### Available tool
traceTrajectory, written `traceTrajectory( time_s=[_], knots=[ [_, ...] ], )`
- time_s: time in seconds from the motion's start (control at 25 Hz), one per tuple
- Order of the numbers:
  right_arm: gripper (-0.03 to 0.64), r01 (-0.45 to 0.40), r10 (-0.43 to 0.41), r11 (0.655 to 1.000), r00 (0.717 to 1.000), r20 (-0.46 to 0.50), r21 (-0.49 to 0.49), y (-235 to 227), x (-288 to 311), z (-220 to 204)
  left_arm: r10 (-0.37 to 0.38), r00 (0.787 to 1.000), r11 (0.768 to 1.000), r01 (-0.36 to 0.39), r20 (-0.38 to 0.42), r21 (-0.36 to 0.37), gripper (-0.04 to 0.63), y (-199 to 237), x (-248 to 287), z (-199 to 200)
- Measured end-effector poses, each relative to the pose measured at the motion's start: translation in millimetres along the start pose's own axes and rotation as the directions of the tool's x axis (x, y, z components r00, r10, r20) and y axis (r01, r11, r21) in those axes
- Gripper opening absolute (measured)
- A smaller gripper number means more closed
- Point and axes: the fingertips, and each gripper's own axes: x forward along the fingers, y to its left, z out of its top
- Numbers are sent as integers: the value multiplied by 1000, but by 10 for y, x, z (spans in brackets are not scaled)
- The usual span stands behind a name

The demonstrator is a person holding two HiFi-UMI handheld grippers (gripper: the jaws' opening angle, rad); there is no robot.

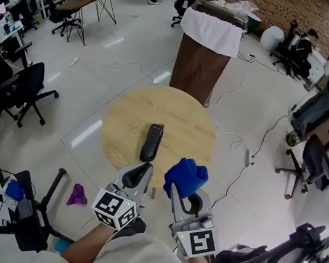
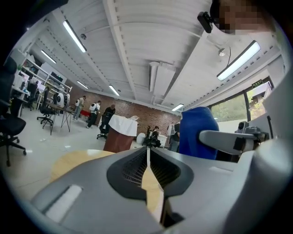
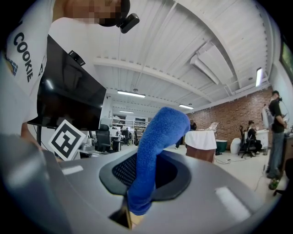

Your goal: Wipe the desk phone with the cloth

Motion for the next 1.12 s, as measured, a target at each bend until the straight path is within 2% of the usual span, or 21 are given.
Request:
traceTrajectory(
  time_s=[0.2, 0.44, 0.64, 1.12],
  knots=[
    [64, -11, 11, 1000, 1000, 20, 7, 214, -392, 87, -12, 999, 999, 11, 41, 41, 11, -439, -412, 105],
    [64, -36, 36, 999, 999, 17, 14, 476, -737, 56, -13, 999, 998, 10, 49, 68, 0, -792, -799, 98],
    [64, -72, 71, 997, 996, 54, 21, 681, -914, 93, -7, 998, 996, 2, 57, 88, 0, -983, -1028, 121],
    [63, -48, 48, 999, 998, 34, -8, 762, -1099, 50, -31, 998, 993, 25, 52, 115, 0, -1210, -1173, 122]
  ],
)
